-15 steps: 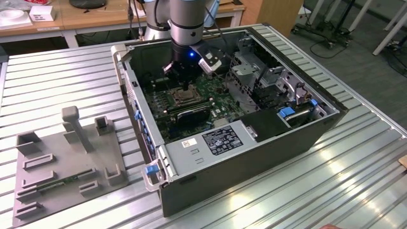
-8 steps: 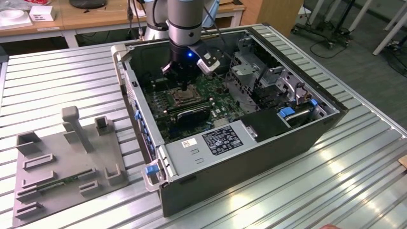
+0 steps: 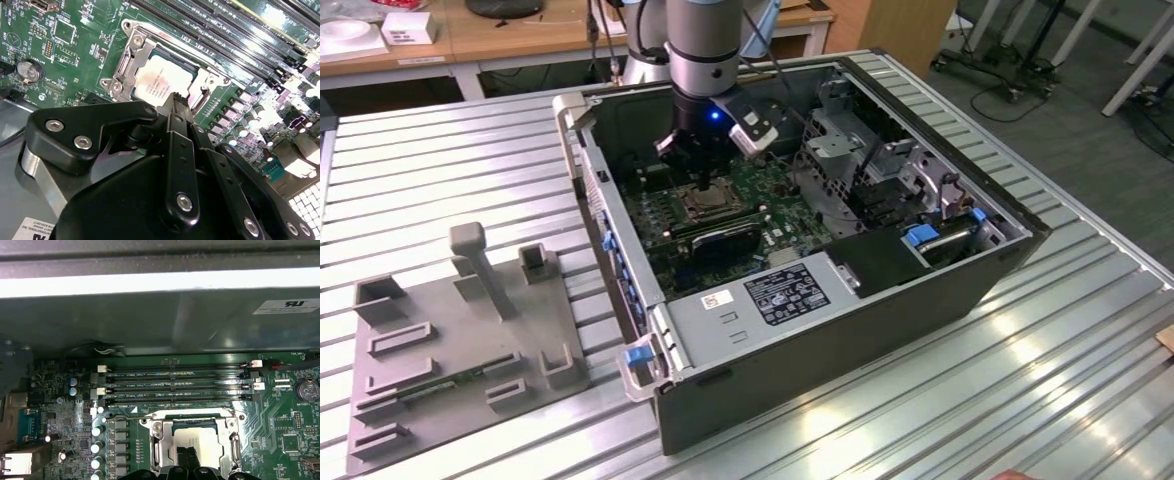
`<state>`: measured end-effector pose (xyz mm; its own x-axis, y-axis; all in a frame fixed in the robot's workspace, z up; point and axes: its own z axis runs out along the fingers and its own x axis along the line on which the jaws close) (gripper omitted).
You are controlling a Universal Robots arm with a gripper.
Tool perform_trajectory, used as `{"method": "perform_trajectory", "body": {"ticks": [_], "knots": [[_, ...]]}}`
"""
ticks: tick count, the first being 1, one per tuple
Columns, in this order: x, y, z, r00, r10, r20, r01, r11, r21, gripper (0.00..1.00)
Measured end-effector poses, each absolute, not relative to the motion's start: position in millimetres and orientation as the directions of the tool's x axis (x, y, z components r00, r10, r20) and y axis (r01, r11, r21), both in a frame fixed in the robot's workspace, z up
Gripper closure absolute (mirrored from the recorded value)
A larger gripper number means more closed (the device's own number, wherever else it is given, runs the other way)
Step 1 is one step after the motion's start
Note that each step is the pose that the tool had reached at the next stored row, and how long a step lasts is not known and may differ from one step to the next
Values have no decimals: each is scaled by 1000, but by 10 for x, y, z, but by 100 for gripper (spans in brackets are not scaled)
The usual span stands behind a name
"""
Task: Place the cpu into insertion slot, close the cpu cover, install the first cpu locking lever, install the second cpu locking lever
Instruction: 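Install the first cpu locking lever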
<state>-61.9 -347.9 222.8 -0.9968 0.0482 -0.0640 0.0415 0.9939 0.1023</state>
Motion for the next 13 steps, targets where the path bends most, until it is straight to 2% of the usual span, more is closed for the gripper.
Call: {"method": "perform_trajectory", "body": {"ticks": [13], "knots": [[-640,-3481,2235,-997,48,-64,42,994,102,90]]}}
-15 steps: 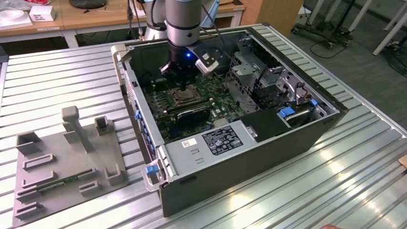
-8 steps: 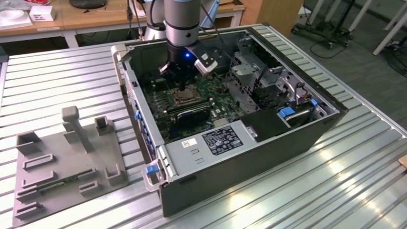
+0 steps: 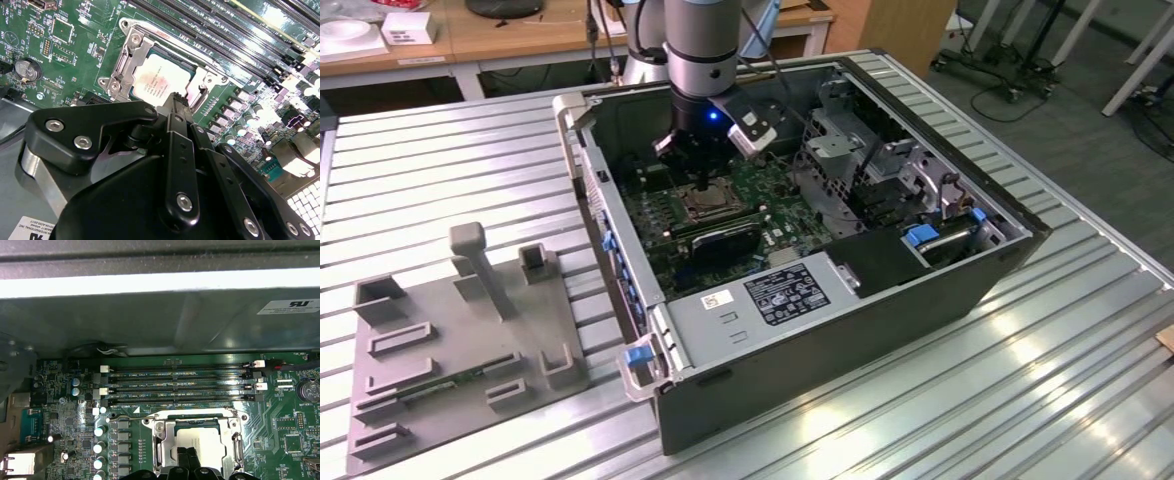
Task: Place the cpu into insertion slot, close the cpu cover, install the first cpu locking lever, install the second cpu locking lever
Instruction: 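Install the first cpu locking lever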
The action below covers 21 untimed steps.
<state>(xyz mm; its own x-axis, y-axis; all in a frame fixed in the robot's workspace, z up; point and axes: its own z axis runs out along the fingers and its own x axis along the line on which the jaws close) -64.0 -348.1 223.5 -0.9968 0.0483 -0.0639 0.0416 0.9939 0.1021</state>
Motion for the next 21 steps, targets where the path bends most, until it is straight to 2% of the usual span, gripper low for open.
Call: {"method": "perform_trajectory", "body": {"ticks": [13,21], "knots": [[-639,-3480,2424,-997,48,-64,42,994,101,90],[-639,-3480,2429,-997,48,-64,42,994,101,90]]}}
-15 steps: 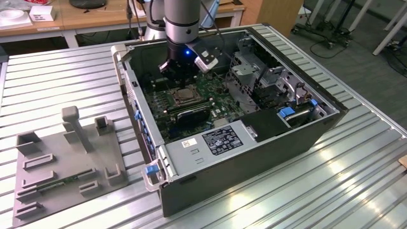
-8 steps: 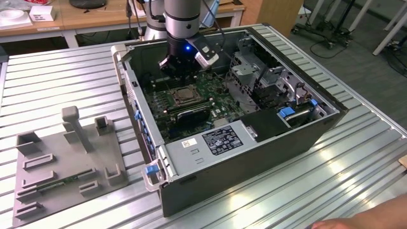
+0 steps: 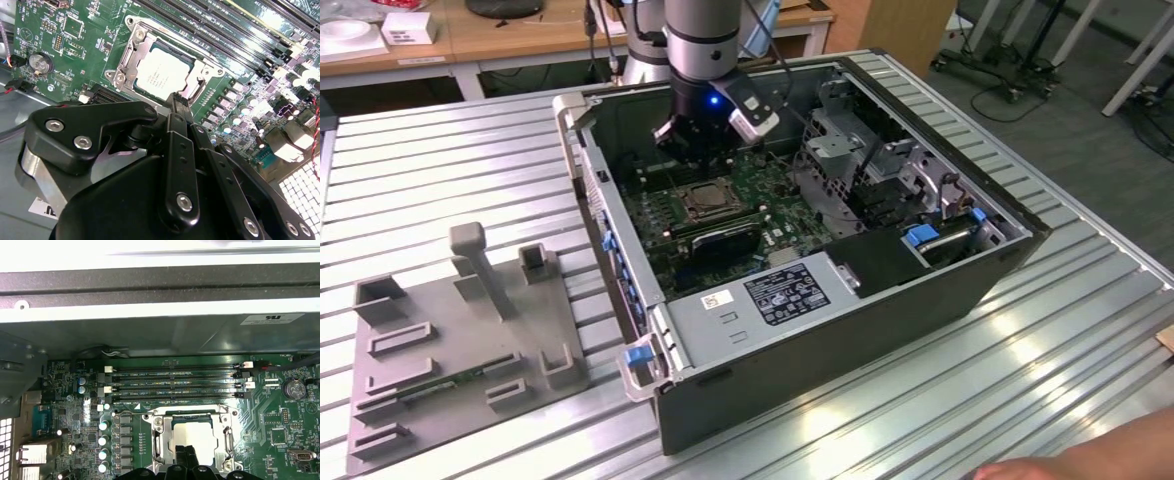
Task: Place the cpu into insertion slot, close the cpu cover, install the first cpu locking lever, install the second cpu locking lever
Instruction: 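Install the first cpu locking lever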
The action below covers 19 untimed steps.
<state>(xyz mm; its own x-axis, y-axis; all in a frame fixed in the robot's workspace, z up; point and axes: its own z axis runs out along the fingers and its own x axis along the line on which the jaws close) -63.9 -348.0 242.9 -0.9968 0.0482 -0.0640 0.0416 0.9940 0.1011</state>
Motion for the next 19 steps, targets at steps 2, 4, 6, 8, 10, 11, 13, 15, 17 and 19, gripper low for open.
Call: {"method": "perform_trajectory", "body": {"ticks": [2,4,6,8,10,11,13,15,17,19], "knots": [[-639,-3480,2436,-997,48,-64,42,994,101,90],[-639,-3480,2453,-997,48,-64,42,994,101,90],[-639,-3480,2478,-997,48,-64,42,994,101,90],[-639,-3480,2502,-997,48,-64,42,994,101,90],[-639,-3480,2517,-997,48,-64,42,994,101,90],[-639,-3479,2517,-997,48,-64,42,994,102,90],[-639,-3480,2533,-997,48,-64,42,994,101,90],[-639,-3480,2533,-997,48,-64,42,994,101,90],[-639,-3480,2534,-997,48,-64,42,994,101,90],[-639,-3480,2535,-997,48,-64,42,994,101,90]]}}
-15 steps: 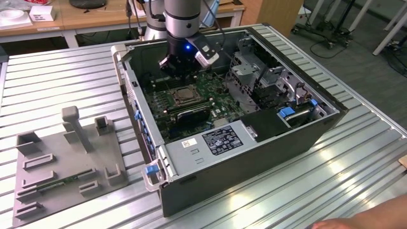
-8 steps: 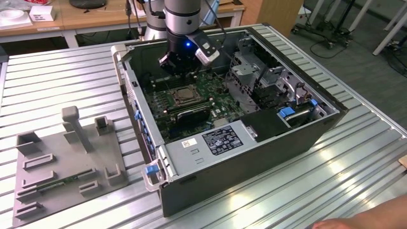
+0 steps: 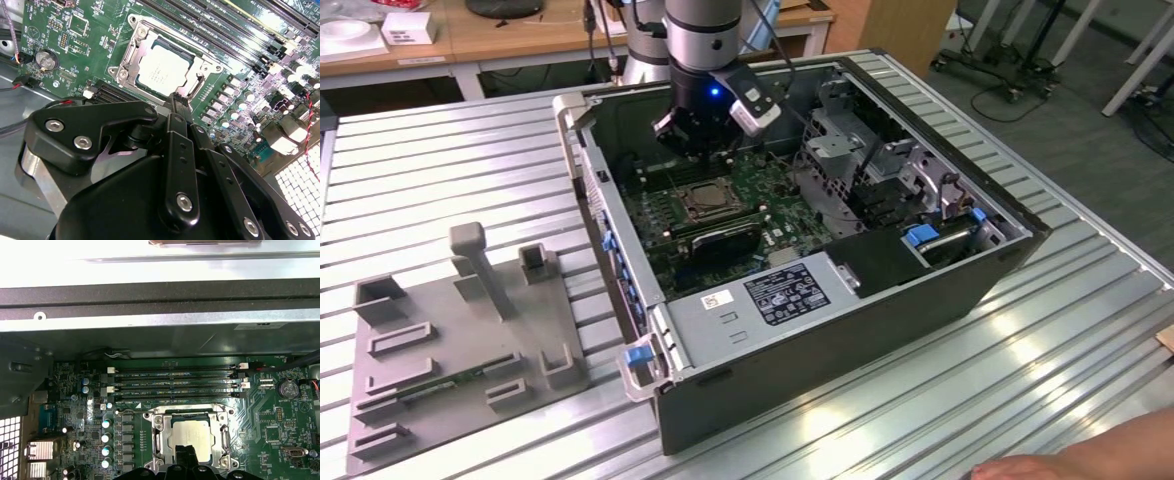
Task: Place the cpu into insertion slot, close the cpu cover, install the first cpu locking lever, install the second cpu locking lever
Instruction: 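Install the first cpu locking lever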
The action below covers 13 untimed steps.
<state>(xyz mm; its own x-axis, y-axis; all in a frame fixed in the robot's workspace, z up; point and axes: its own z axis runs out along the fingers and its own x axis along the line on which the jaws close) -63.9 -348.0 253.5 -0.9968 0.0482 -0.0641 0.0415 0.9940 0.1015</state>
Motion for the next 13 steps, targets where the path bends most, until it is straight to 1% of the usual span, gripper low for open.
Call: {"method": "perform_trajectory", "body": {"ticks": [6,13], "knots": [[-639,-3480,2535,-997,48,-60,42,994,101,90],[-639,-3480,2523,-999,48,-24,46,994,100,90]]}}
